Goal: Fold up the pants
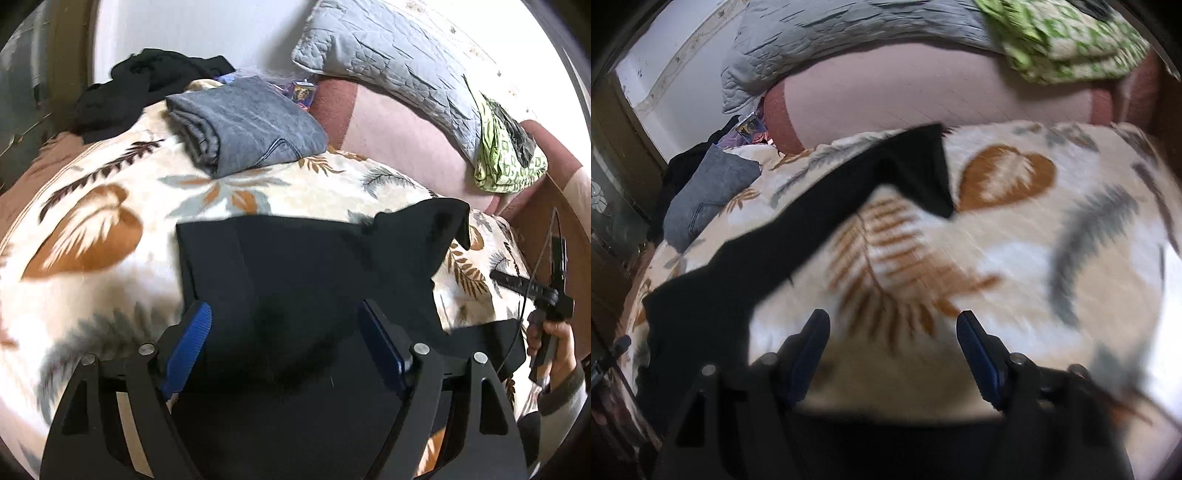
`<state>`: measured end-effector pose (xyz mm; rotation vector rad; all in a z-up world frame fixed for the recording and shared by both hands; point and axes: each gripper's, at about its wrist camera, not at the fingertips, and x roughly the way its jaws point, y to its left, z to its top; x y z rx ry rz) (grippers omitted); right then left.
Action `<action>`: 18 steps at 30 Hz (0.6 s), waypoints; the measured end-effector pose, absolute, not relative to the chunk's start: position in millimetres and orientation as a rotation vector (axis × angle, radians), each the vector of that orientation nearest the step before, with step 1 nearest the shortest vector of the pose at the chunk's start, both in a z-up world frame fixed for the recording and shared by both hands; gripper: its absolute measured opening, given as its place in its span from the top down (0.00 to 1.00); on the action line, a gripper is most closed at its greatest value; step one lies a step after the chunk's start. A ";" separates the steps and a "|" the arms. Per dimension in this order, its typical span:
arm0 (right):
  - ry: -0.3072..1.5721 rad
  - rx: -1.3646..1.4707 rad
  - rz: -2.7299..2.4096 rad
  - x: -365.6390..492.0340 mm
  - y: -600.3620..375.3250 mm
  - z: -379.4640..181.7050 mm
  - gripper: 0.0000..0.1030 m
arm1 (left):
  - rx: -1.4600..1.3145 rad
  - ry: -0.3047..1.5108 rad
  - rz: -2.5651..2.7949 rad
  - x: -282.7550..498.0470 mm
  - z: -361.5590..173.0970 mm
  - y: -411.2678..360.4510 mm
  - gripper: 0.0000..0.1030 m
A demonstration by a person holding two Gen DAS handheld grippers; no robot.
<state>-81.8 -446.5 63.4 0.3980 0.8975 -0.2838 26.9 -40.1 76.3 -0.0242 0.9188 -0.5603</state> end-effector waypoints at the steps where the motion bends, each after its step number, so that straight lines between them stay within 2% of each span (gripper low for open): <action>1: 0.885 0.386 -0.257 -70.8 -442.8 66.9 0.30 | -0.022 0.923 -0.576 34.9 76.0 -41.9 0.21; 5: 0.855 0.250 -0.085 -18.6 -424.0 77.9 0.29 | 0.008 0.942 -0.661 73.9 72.7 -56.0 0.20; 9: 0.895 0.040 0.028 31.2 -404.7 73.0 0.21 | 0.047 0.974 -0.730 107.7 68.6 -68.9 0.20; 14: 0.971 -0.152 0.087 80.4 -391.0 51.7 0.21 | 0.084 1.037 -0.775 143.8 54.6 -77.4 0.20; 18: 1.043 -0.302 0.164 101.4 -383.0 34.5 0.21 | 0.238 1.082 -0.755 156.3 41.9 -89.8 0.20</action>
